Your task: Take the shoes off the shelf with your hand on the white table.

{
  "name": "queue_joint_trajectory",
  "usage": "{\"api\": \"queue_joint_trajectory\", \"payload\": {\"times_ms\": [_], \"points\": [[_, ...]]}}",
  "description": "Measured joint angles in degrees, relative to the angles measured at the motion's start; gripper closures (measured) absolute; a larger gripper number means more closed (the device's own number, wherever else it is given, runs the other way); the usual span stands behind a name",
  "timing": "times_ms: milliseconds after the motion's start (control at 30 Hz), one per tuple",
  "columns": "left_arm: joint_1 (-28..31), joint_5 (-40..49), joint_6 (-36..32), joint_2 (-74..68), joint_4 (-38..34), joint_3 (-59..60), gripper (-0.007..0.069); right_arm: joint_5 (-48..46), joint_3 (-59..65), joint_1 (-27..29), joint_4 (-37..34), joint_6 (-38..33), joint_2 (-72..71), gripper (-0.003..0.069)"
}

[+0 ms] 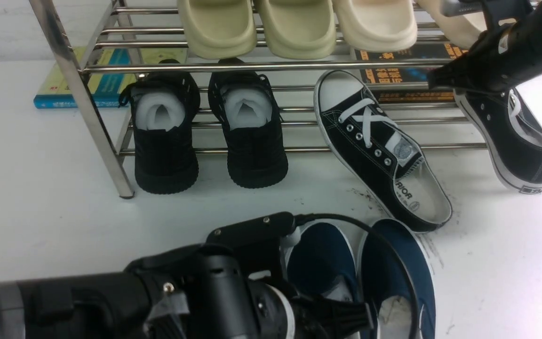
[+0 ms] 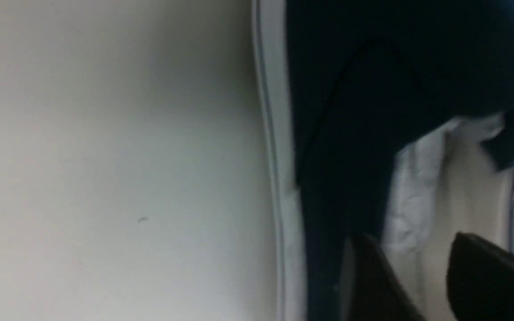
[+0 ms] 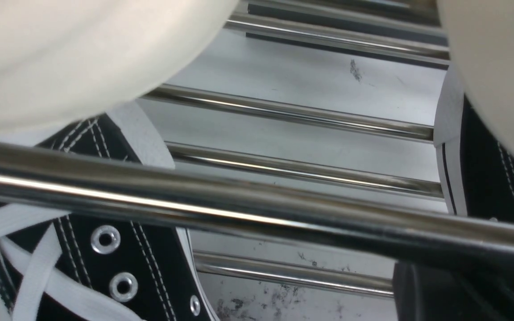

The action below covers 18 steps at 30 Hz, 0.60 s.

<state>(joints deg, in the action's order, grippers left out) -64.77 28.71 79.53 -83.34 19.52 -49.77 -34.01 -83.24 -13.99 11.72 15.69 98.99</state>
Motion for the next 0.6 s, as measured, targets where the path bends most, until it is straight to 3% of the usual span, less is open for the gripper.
{"api": "queue_joint_trajectory", "payload": {"times_ms": [167,267,467,600], "points": [[0.0,0.5,0.0,1.39,-0.08,-1.01,0.0124,-0.12,0.0,0.0,0.0,0.0,0.0,0.0608],[0.0,4.31,-0.56,4.16,0.78,-2.61,0.006,-0.23,0.0,0.0,0.0,0.0,0.0,0.0592],[0.0,14.78,-1.31,11.04,4.84,-5.6,0.0046,-1.21,0.0,0.0,0.0,0.0,-0.81,0.0508],[0.0,23.34,-1.36,17.47,7.83,-7.15,0.0062,-3.95,-0.05,0.0,0.0,0.0,-3.39,0.0377]]}}
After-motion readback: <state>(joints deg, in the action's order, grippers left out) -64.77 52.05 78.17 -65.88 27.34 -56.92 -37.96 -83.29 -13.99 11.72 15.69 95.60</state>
